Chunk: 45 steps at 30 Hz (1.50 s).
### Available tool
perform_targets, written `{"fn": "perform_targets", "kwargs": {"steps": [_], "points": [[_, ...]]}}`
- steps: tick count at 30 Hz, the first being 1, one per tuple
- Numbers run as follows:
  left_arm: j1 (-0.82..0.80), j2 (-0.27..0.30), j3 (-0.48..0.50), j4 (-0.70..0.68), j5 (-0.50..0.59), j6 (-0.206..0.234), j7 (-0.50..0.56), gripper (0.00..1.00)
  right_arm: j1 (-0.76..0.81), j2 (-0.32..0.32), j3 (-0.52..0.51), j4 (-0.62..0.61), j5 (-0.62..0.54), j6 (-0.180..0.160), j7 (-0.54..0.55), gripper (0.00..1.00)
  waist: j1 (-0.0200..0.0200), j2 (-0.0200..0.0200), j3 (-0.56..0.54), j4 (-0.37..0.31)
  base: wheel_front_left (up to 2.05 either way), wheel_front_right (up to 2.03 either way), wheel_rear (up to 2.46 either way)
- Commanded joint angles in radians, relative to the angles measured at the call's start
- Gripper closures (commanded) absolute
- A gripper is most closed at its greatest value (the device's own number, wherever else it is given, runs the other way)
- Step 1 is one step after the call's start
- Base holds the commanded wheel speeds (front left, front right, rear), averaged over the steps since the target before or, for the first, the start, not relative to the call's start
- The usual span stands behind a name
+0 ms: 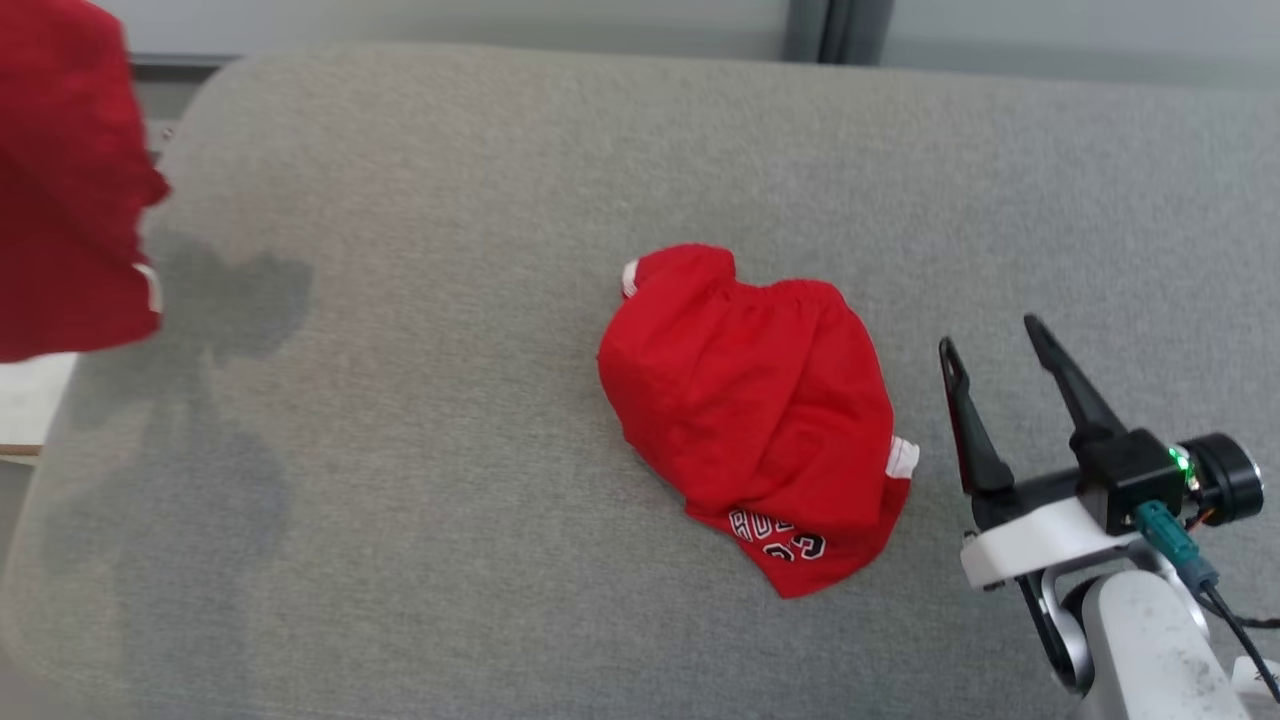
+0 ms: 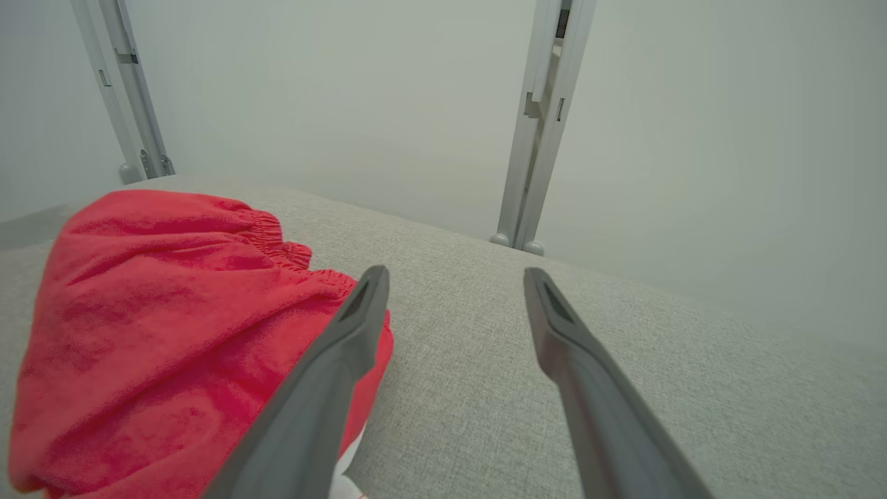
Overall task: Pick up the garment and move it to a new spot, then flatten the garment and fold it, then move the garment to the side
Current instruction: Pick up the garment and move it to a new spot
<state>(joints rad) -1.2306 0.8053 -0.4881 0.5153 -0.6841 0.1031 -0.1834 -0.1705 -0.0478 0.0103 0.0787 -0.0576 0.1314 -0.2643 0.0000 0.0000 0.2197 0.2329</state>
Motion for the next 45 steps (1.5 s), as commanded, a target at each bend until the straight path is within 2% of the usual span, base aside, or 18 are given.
{"fn": "perform_targets", "kwargs": {"steps": [1, 8, 12, 19, 28, 31, 32, 34, 37, 38, 40, 42, 45], "points": [[-0.039, 0.011, 0.011, 0.019, 0.006, 0.005, -0.007, 1.0, -0.029, -0.005, -0.005, -0.014, -0.011, -0.001, 0.0, 0.0, 0.0, 0.0, 0.161, -0.107, 0.0, 0.0, 0.0], [-0.124, 0.018, 0.052, 0.154, -0.007, 0.021, -0.032, 1.0, -0.081, -0.005, -0.047, -0.077, -0.035, -0.001, 0.0, 0.0, 0.0, 0.0, 0.303, -0.146, 0.0, 0.0, 0.0], [-0.125, -0.003, 0.081, 0.225, -0.033, 0.021, -0.055, 1.0, -0.09, -0.004, -0.073, -0.098, -0.049, -0.001, 0.0, 0.0, 0.0, 0.0, 0.36, -0.15, 0.0, 0.0, 0.0], [-0.082, -0.077, 0.089, 0.352, -0.074, -0.017, -0.069, 1.0, -0.103, -0.004, -0.084, -0.116, -0.061, -0.001, 0.0, 0.0, 0.0, 0.0, 0.422, -0.141, 0.0, 0.0, 0.0], [-0.024, -0.165, 0.115, 0.556, -0.167, -0.079, -0.016, 1.0, -0.112, -0.006, -0.077, -0.112, -0.063, -0.002, 0.0, 0.0, 0.0, 0.0, 0.443, -0.146, 0.0, 0.0, 0.0], [-0.001, -0.193, 0.123, 0.605, -0.191, -0.102, -0.006, 0.8, -0.112, -0.007, -0.077, -0.108, -0.059, -0.002, 0.0, 0.0, 0.0, 0.0, 0.442, -0.147, 0.0, 0.0, 0.0], [0.005, -0.205, 0.127, 0.62, -0.204, -0.113, -0.003, 0.64, -0.112, -0.007, -0.077, -0.108, -0.058, -0.002, 0.0, 0.0, 0.0, 0.0, 0.441, -0.147, 0.0, 0.0, 0.0], [0.021, -0.229, 0.132, 0.645, -0.22, -0.136, 0.004, 0.56, -0.114, -0.007, -0.077, -0.106, -0.058, -0.002, 0.0, 0.0, 0.0, 0.0, 0.437, -0.146, 0.0, 0.0, 0.0], [0.048, -0.264, 0.128, 0.677, -0.233, -0.168, 0.019, 0.52, -0.117, -0.006, -0.074, -0.104, -0.056, -0.002, 0.0, 0.0, 0.0, 0.0, 0.426, -0.142, 0.0, 0.0, 0.0], [0.058, -0.275, 0.126, 0.685, -0.237, -0.178, 0.023, 0.32, -0.119, -0.006, -0.071, -0.103, -0.054, -0.002, 0.0, 0.0, 0.0, 0.0, 0.421, -0.141, 0.0, 0.0, 0.0], [0.075, -0.287, 0.109, 0.696, -0.224, -0.188, 0.012, 0.13, -0.123, -0.005, -0.07, -0.102, -0.05, -0.002, 0.0, 0.0, 0.0, 0.0, 0.408, -0.138, 0.0, 0.0, 0.0], [0.101, -0.31, 0.094, 0.706, -0.216, -0.197, 0.003, 0.0, -0.125, -0.005, -0.072, -0.096, -0.046, -0.002, 0.0, 0.0, 0.0, 0.0, 0.39, -0.136, 0.0, 0.0, 0.0], [0.13, -0.334, 0.083, 0.715, -0.215, -0.208, -0.01, 0.0, -0.127, -0.005, -0.074, -0.087, -0.037, -0.002, 0.0, 0.0, 0.0, 0.0, 0.356, -0.131, 0.0, 0.0, 0.0]]}}
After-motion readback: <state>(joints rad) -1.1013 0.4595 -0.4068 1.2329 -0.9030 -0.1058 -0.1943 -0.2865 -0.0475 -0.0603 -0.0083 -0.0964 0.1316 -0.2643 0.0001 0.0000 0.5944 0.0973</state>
